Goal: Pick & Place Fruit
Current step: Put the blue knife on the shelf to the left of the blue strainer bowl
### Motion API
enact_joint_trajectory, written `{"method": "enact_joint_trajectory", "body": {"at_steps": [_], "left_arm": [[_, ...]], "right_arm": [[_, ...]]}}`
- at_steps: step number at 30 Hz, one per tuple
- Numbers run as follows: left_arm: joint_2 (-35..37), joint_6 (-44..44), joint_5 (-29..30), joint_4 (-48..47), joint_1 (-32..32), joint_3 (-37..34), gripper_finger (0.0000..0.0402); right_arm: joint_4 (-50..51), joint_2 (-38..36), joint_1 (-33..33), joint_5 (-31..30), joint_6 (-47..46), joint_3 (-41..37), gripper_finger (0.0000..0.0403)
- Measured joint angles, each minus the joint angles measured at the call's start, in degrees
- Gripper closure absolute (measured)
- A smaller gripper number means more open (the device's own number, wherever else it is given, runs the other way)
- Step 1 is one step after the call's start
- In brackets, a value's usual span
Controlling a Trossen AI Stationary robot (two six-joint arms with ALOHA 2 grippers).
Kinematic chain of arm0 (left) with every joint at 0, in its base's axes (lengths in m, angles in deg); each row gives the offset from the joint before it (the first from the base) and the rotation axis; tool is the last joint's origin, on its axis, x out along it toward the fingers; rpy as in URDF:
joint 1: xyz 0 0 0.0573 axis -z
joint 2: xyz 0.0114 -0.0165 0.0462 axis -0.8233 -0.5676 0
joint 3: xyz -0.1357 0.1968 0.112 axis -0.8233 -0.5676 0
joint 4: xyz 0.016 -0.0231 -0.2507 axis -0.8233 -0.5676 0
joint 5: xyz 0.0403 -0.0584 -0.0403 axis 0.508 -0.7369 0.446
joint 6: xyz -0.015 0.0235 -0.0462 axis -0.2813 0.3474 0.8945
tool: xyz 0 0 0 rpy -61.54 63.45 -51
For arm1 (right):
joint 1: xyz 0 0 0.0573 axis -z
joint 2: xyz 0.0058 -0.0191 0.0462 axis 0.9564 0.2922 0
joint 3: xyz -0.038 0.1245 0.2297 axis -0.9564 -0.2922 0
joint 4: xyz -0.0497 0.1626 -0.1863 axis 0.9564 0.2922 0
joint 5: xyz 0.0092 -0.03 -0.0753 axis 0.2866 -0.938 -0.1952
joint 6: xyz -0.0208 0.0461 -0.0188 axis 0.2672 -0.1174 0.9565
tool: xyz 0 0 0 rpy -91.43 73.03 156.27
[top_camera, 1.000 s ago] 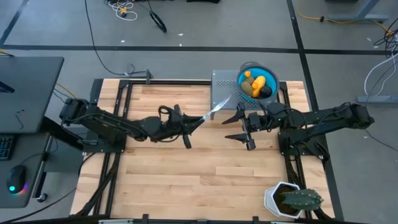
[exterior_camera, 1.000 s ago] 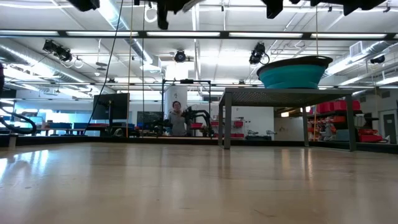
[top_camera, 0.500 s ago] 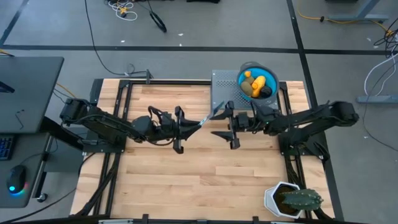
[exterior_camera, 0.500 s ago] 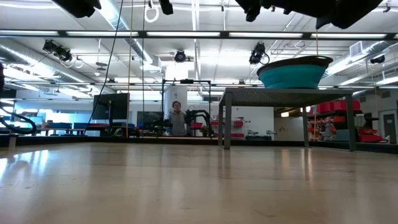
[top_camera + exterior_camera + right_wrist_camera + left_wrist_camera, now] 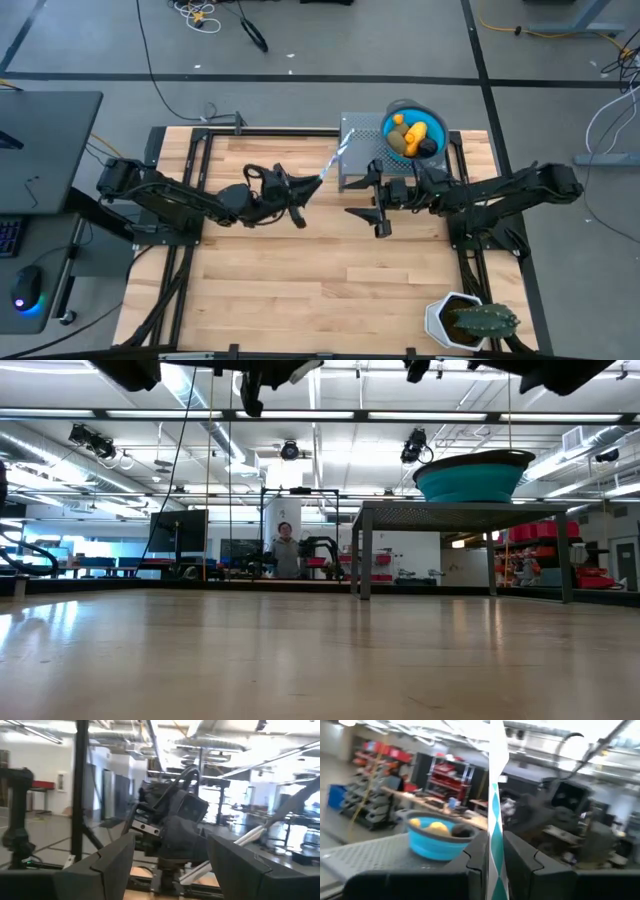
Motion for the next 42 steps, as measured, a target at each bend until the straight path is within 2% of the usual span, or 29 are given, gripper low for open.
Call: {"method": "enact_joint_trajectory", "body": {"at_steps": [3, 9, 12, 16, 21, 28, 35, 42], "left_arm": [[0.0, 3.1, 2.6, -2.7, -0.6, 1.5, 0.0351], [-0.6, 8.4, 10.1, -14.0, -1.1, 7.3, 0.0349], [-4.0, 10.5, 14.4, -17.3, -1.5, 10.6, 0.035], [-10.4, 12.0, 16.3, -20.9, -2.7, 16.9, 0.0349], [-16.7, 19.5, 19.2, -25.0, -6.1, 24.1, 0.0347], [-23.6, 31.0, 19.1, -34.3, -10.8, 33.7, 0.0346], [-30.1, 33.3, 18.5, -37.4, -11.8, 43.3, 0.0345], [-34.9, 40.4, 17.7, -40.9, -14.6, 46.2, 0.0345]], "right_arm": [[3.4, -2.8, -0.1, -2.9, 0.7, 0.0, 0.0144], [11.3, -7.6, -1.9, -8.9, 3.5, 0.0, 0.0144], [14.7, -9.9, -3.7, -11.3, 5.9, 0.0, 0.0144], [18.4, -12.7, -7.0, -15.9, 8.1, 0.0, 0.0144], [22.1, -16.2, -11.9, -21.1, 10.3, 0.0, 0.0144], [26.0, -20.0, -18.4, -30.5, 14.4, 0.0, 0.0144], [27.5, -21.2, -22.8, -36.7, 17.0, 0.0, 0.0144], [27.6, -21.4, -26.0, -43.2, 20.2, 0.0, 0.0144]]}}
